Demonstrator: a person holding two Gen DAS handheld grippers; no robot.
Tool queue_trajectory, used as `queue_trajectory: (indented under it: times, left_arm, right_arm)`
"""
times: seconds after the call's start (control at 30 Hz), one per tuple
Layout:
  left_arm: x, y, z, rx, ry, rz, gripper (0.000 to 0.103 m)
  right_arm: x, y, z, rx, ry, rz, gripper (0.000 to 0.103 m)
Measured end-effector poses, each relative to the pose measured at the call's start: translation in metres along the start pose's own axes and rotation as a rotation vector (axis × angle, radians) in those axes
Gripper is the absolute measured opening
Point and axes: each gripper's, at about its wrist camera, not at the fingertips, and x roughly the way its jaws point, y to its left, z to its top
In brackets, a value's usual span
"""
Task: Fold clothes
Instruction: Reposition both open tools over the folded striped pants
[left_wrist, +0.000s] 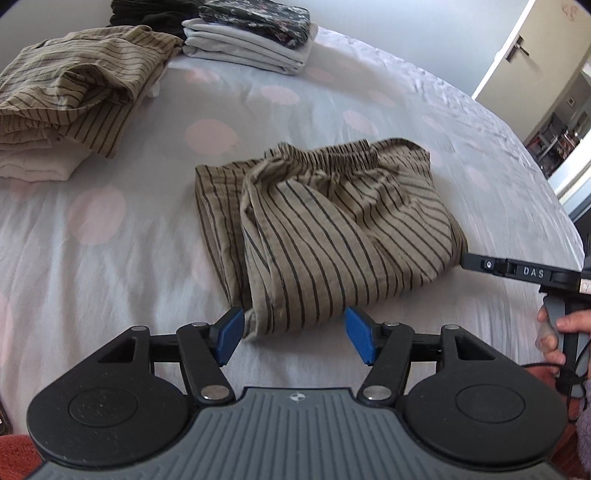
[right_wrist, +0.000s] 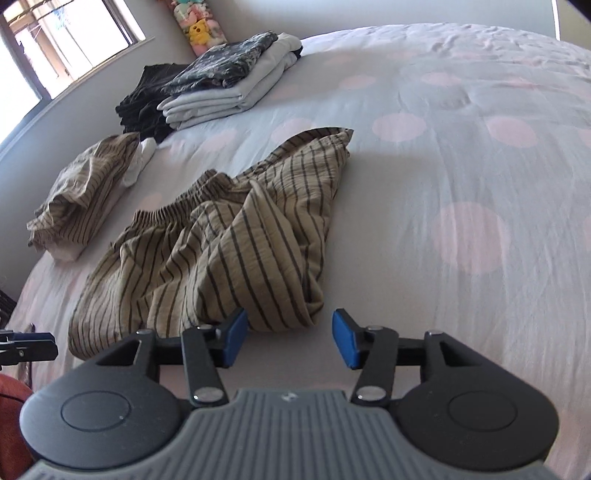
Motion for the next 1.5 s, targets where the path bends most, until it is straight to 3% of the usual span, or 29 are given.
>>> queue_trajectory:
  times: [0.2, 0.27, 0.33, 0.4, 0.43, 0.47, 0.53, 0.63, 0.83, 1.03, 1.13, 1.27, 1.4, 1.5]
  left_arm:
    - [0.015, -0.008, -0.002, 0.051, 0.008, 0.087, 0.07]
    - [0.017, -0.007, -0.002, 0.057, 0.006, 0.087, 0.064]
    - [0.02, -0.004, -0.002, 0.051, 0.007, 0.075, 0.046]
    - [0.023, -0.003, -0.001, 0.047, 0.002, 0.081, 0.034]
    - [0.024, -0.002, -0.001, 0.046, -0.003, 0.086, 0.021]
    - [0.024, -0.001, -0.001, 0.043, -0.009, 0.088, 0.017]
    - [0.023, 0.002, -0.002, 0.021, -0.026, 0.08, 0.01]
    - [0.015, 0.003, -0.002, 0.02, -0.058, 0.094, 0.008]
    - [0.01, 0.001, 0.003, 0.029, -0.04, 0.127, 0.006]
    - [0.025, -0.004, -0.001, 0.062, 0.056, 0.156, 0.007]
    - [0.028, 0.002, -0.005, 0.041, 0.089, 0.17, 0.015]
    - [0.018, 0.009, -0.003, -0.014, 0.067, 0.182, 0.026]
    - [0.006, 0.014, 0.001, -0.061, 0.031, 0.186, 0.033]
    - [-0.008, 0.008, 0.007, -0.035, -0.035, 0.182, 0.041]
  right_arm:
    - [0.007, -0.003, 0.001, 0.002, -0.004, -0.044, 0.055]
    - [0.01, -0.007, 0.003, 0.021, -0.004, -0.043, 0.055]
    - [0.015, -0.008, 0.004, 0.023, 0.002, -0.033, 0.053]
    - [0.019, -0.006, 0.005, 0.013, 0.004, -0.012, 0.039]
    - [0.019, -0.003, 0.005, 0.001, 0.003, 0.001, 0.025]
    - [0.019, -0.001, 0.005, -0.014, -0.002, 0.004, 0.015]
    - [0.015, 0.003, 0.005, -0.035, -0.025, -0.02, 0.004]
    - [0.006, 0.0, 0.007, -0.022, -0.081, -0.045, 0.003]
    - [0.004, -0.004, 0.009, -0.014, -0.128, -0.099, 0.002]
    - [0.019, -0.01, 0.01, 0.013, -0.071, -0.119, 0.002]
    - [0.021, -0.016, 0.009, 0.049, -0.044, -0.122, 0.004]
    - [0.013, -0.024, 0.008, 0.098, -0.058, -0.193, 0.01]
    - [-0.004, -0.032, 0.008, 0.158, -0.123, -0.178, 0.011]
    - [-0.014, -0.028, 0.01, 0.14, -0.18, -0.164, 0.024]
